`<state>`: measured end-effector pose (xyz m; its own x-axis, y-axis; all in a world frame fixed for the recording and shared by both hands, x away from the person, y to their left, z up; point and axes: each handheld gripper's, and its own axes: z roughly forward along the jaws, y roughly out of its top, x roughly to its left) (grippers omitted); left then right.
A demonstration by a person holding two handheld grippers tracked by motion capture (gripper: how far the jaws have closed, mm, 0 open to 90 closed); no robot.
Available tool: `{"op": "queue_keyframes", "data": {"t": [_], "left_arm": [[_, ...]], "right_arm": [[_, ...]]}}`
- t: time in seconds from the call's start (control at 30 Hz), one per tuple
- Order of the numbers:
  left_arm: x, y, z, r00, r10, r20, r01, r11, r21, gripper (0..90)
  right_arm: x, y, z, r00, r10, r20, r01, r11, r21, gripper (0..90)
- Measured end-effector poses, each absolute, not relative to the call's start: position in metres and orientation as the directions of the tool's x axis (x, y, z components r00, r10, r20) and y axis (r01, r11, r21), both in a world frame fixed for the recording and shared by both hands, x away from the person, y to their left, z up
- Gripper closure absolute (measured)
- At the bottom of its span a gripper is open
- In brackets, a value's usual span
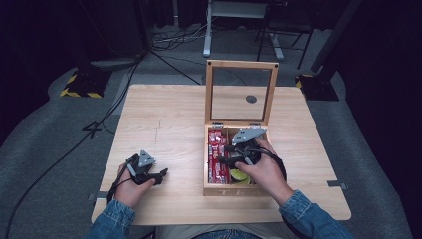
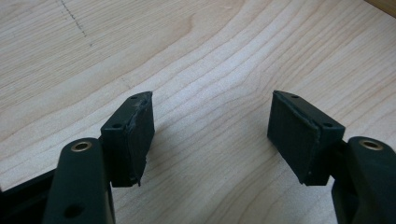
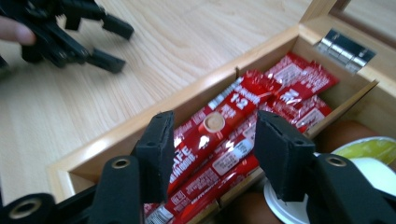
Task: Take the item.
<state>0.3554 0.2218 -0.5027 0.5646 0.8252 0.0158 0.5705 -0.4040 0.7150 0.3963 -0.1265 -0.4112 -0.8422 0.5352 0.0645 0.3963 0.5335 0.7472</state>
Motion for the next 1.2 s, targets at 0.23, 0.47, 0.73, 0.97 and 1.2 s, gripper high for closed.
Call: {"op": "queue_keyframes", "data": {"t": [0.23, 0.47, 0.73, 0.97, 1.2], "left_arm": [[0.356, 0.223, -0.503, 0.556, 0.831, -0.015, 0.590, -0.382, 0.712, 31.9], [0.356, 0.223, -0.503, 0.556, 0.831, -0.011, 0.589, -0.385, 0.711, 31.8], [0.355, 0.221, -0.503, 0.560, 0.829, -0.014, 0.590, -0.387, 0.709, 31.6], [0.355, 0.221, -0.503, 0.563, 0.826, -0.017, 0.588, -0.386, 0.711, 31.6], [0.355, 0.220, -0.503, 0.565, 0.825, -0.015, 0.586, -0.388, 0.711, 31.5]], "right_arm": [[0.394, -0.114, -0.423, -0.849, 0.526, 0.056, 0.398, 0.565, 0.723, 47.5], [0.393, -0.110, -0.431, -0.837, 0.541, 0.080, 0.436, 0.572, 0.694, 47.3], [0.393, -0.107, -0.434, -0.813, 0.570, 0.120, 0.486, 0.550, 0.679, 45.5], [0.391, -0.102, -0.435, -0.804, 0.585, 0.109, 0.497, 0.558, 0.665, 43.6], [0.389, -0.097, -0.435, -0.814, 0.575, 0.075, 0.477, 0.590, 0.652, 40.7]]}}
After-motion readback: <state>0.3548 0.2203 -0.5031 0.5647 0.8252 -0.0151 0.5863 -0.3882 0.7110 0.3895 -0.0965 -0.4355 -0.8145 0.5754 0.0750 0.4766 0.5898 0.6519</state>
